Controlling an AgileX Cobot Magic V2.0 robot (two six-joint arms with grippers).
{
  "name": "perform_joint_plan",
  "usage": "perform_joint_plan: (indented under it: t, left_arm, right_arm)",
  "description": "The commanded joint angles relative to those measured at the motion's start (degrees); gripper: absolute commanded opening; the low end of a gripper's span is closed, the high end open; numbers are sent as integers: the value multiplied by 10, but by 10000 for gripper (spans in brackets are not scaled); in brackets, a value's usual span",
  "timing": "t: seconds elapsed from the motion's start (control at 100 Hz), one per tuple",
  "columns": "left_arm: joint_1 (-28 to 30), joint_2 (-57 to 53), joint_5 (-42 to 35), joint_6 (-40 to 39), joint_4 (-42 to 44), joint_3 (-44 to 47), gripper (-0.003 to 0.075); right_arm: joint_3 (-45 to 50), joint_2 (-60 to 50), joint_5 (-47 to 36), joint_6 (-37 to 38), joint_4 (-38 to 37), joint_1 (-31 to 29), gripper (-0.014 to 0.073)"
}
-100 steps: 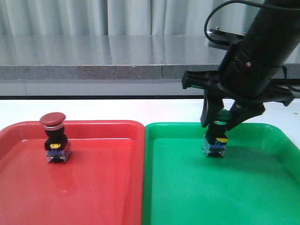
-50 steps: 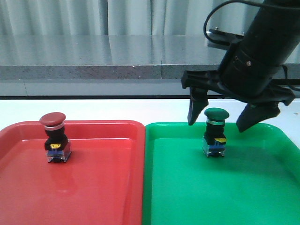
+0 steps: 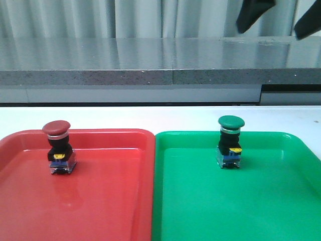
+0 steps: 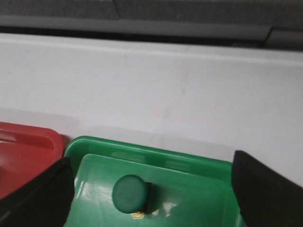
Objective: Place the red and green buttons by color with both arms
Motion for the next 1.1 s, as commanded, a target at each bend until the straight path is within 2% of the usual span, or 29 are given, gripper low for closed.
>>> perform_joint_plan:
  t: [0.0, 0.26, 0.67, 0.74, 0.83, 1.09]
  left_arm:
    - [1, -17, -46, -2, 0, 23, -19]
    - [1, -17, -46, -2, 0, 23, -19]
    - [1, -17, -46, -2, 0, 23, -19]
    - [1, -17, -46, -2, 0, 23, -20]
    - [1, -17, -46, -2, 0, 23, -19]
    - [1, -17, -46, -2, 0, 23, -20]
  right_arm:
    - [-13, -62, -3, -2, -52, -18, 664]
    - [11, -200, 56, -2, -122, -39, 664]
    - [198, -434, 66, -2, -136, -39, 653]
    - [220, -472, 74, -2, -136, -39, 607]
    - [237, -515, 88, -2, -136, -39, 493]
    - [244, -568, 115, -2, -136, -39, -10]
